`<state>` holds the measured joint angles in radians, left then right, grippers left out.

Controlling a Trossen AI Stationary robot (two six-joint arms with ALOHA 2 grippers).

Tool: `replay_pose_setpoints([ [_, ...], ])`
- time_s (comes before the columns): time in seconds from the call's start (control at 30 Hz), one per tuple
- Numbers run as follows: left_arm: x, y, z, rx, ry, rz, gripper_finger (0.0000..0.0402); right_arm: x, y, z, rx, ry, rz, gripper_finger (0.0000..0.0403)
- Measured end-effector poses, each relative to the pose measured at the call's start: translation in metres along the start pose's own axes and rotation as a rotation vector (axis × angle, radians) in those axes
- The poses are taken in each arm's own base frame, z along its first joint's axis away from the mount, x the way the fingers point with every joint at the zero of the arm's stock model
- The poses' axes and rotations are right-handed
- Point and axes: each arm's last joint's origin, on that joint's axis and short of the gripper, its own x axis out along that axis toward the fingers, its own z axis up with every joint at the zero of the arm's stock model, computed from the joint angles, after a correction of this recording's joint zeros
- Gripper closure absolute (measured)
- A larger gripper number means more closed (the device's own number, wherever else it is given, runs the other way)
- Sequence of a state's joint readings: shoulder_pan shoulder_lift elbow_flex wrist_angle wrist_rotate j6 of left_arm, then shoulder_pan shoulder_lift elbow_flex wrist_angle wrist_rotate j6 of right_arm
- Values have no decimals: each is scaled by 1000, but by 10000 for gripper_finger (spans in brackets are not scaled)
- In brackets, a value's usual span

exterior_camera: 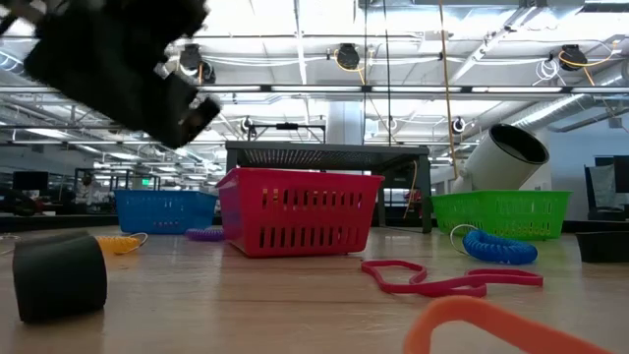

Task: Pick & Place Office Desk Supplies
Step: Put the bottom red rubber band into the green bin

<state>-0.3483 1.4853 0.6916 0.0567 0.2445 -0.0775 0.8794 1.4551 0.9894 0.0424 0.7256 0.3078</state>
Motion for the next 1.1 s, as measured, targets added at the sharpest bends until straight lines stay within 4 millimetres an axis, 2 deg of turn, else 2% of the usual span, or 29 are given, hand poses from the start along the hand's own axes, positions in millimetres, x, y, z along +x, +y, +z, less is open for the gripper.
replay_pose_setpoints([
  [0.1,2,6,-22,-52,-30,-72,249,4,-8,-11,31,18,-37,236],
  [0.27,2,3,-31,-25,-154,-130,249,14,-22,-11,78,37,-60,236],
  [0.4,1,-7,-22,-49,-256,-174,249,22,-33,-12,119,78,-58,236],
  [0.6,1,-18,-14,-56,-361,-104,249,29,-47,-16,176,157,-64,236],
  [0.73,2,-21,-14,-53,-370,-74,249,34,-51,-22,243,228,-43,236],
  [1.1,2,-21,-14,-60,-371,-69,250,75,-54,-59,307,476,66,236],
])
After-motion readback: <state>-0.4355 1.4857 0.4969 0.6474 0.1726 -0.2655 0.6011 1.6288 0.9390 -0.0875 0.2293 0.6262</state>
